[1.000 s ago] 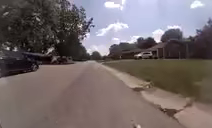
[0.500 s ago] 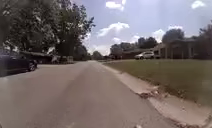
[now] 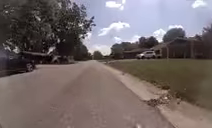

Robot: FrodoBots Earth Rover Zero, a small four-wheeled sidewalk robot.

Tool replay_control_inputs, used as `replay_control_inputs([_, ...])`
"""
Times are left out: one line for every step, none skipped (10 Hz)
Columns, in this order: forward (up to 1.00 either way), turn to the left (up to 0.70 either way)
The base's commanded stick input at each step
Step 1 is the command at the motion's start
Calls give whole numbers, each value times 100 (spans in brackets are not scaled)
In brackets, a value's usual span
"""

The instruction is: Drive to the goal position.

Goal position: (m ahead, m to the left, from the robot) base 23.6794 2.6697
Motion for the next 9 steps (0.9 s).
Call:
replay_control_inputs([70, 0])
replay_control_inputs([70, 0])
replay_control_inputs([70, 0])
replay_control_inputs([70, 0])
replay_control_inputs([70, 0])
replay_control_inputs([70, 0])
replay_control_inputs([70, 0])
replay_control_inputs([70, 0])
replay_control_inputs([70, 0])
